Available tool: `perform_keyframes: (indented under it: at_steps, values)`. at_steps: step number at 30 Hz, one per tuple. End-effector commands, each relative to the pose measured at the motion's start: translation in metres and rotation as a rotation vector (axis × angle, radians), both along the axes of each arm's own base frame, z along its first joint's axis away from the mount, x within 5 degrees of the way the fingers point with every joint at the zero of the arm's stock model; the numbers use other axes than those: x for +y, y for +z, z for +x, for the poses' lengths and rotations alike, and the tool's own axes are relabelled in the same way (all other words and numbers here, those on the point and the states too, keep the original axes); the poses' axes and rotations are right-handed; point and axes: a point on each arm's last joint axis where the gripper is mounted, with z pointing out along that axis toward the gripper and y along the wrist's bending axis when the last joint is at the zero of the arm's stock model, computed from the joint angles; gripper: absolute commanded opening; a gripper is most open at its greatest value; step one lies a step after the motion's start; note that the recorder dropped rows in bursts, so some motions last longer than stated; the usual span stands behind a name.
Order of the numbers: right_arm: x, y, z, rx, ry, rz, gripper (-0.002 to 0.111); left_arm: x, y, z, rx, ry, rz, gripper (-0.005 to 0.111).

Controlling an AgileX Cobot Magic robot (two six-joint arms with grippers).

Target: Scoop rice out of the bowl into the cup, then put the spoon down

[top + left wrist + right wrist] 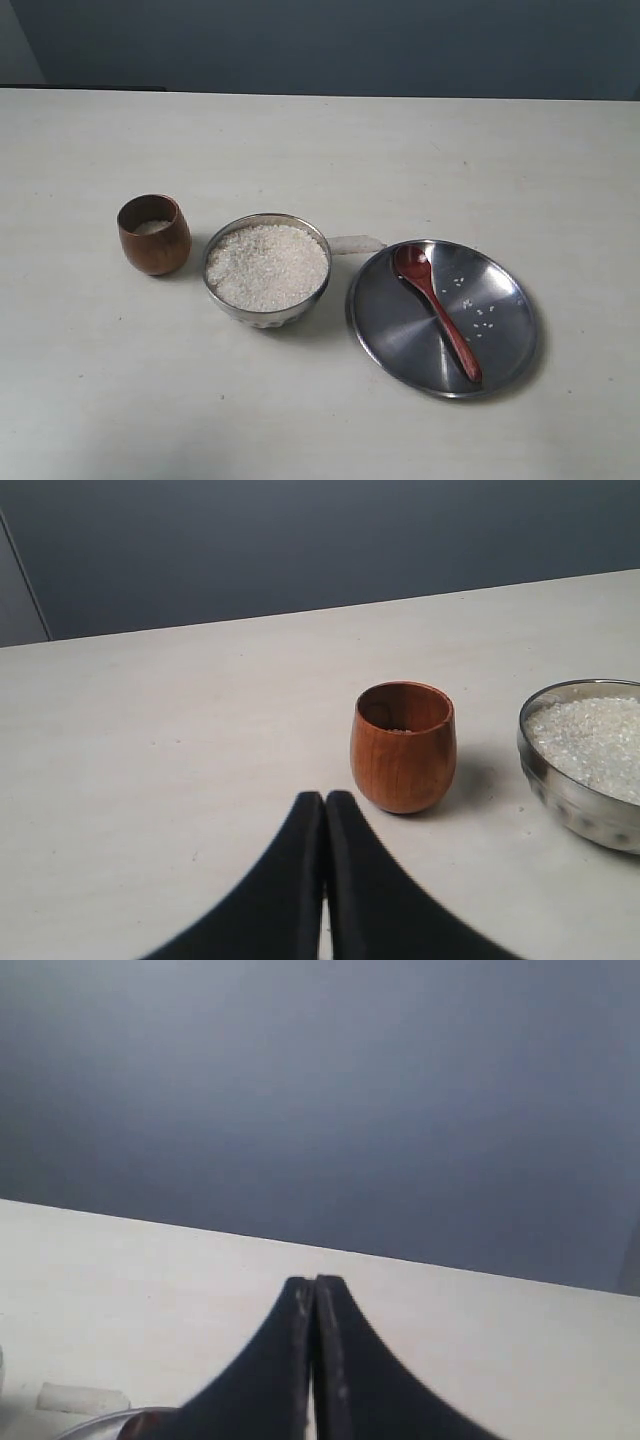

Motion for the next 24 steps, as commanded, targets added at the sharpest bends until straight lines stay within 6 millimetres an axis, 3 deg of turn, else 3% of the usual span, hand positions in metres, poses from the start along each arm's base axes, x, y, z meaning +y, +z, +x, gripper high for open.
perform_keyframes:
  at_steps: [1,15,24]
  values:
    - [0.003,-0.02,0.005,-0.019,-0.01,0.074,0.0,0.0,0.0,0.0,-0.012,-0.001,-0.008,0.0]
    - [-0.002,-0.052,0.004,0.034,-0.102,0.139,0.0,0.0,0.0,0.0,-0.012,-0.001,-0.008,0.0]
    - [-0.003,-0.055,0.004,0.061,-0.113,0.134,0.0,0.0,0.0,0.0,-0.012,-0.001,-0.008,0.0]
